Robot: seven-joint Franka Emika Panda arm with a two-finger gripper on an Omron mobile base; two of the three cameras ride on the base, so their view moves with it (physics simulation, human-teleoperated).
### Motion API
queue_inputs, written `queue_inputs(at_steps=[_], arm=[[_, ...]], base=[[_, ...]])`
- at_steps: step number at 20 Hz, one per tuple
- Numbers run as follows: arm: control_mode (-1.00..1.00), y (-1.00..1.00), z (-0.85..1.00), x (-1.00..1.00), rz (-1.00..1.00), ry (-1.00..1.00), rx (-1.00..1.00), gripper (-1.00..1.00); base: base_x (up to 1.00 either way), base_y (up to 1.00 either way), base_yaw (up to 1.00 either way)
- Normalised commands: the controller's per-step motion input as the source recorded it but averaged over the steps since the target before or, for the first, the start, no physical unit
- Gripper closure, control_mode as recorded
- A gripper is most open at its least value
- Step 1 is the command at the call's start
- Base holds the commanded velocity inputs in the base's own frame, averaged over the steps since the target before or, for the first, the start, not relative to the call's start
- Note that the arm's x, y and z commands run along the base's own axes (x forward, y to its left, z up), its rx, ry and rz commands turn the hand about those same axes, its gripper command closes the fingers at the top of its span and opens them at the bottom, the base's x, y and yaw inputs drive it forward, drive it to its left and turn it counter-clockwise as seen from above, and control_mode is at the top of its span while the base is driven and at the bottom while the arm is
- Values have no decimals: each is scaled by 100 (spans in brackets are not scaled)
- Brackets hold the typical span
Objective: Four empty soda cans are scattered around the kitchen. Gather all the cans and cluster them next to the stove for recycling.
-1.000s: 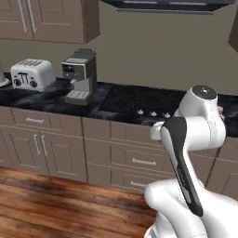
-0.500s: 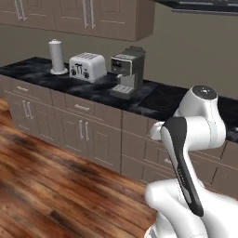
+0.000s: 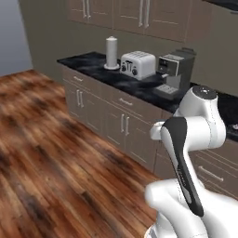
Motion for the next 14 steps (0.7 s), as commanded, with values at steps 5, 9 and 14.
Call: queue_inputs(at_steps=[5, 9, 14], arm=[[100, 0, 0, 0, 0, 0, 0, -100], [100, 0, 0, 0, 0, 0, 0, -100], [100, 0, 0, 0, 0, 0, 0, -100]], base=[[-2, 0, 50], [-2, 0, 50], [-2, 0, 50]])
